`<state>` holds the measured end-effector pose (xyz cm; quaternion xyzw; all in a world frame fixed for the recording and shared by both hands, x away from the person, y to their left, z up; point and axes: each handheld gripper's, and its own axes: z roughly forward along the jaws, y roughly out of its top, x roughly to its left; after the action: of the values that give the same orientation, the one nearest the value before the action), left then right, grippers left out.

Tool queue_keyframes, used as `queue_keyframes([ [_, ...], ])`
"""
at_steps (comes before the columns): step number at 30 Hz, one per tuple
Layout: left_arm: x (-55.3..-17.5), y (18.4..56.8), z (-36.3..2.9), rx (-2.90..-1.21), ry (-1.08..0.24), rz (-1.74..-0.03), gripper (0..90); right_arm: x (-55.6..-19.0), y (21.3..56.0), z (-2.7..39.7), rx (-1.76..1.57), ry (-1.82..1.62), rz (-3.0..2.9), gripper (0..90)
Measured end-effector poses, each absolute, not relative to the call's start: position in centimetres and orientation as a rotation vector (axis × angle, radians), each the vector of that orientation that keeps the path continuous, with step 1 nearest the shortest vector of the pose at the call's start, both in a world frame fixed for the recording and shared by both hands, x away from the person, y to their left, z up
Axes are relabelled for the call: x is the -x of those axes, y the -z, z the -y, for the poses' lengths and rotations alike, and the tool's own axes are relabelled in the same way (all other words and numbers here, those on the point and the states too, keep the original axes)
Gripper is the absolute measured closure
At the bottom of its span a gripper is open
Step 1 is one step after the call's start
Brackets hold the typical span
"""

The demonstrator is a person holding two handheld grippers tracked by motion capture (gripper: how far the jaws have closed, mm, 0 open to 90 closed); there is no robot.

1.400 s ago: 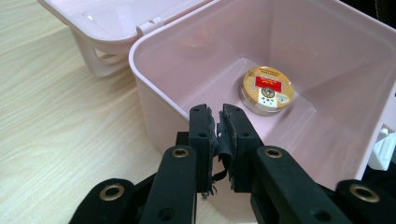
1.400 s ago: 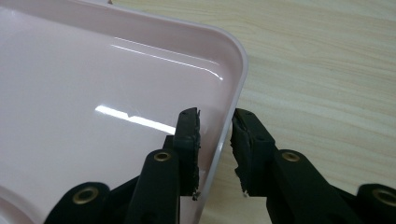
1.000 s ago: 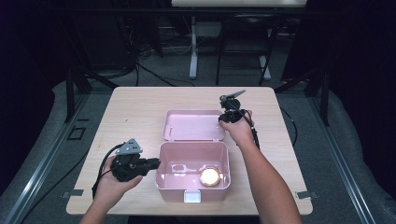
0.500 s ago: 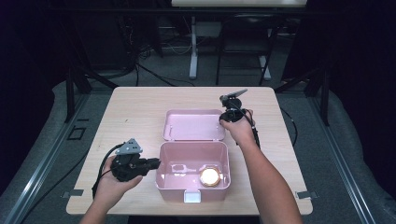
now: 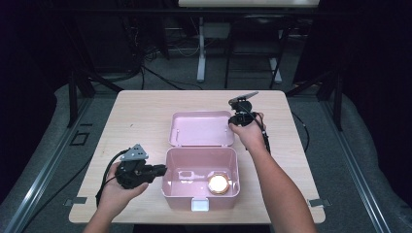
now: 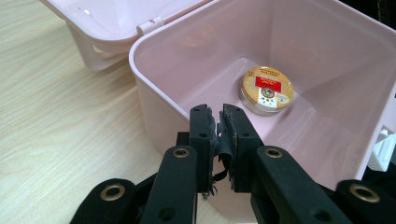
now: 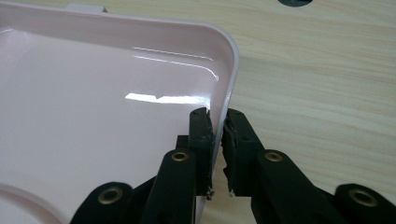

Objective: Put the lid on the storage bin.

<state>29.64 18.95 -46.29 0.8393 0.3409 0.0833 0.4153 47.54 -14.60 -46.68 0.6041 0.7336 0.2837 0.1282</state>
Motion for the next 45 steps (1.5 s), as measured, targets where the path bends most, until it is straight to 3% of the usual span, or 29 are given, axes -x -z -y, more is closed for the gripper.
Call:
queue_keyframes([
  [45, -29.7, 46.3, -19.0, -2.105, -0.201, -0.857, 82.7, -46.7, 44.8, 14.8, -1.733, -0.917, -2.062, 84.7],
])
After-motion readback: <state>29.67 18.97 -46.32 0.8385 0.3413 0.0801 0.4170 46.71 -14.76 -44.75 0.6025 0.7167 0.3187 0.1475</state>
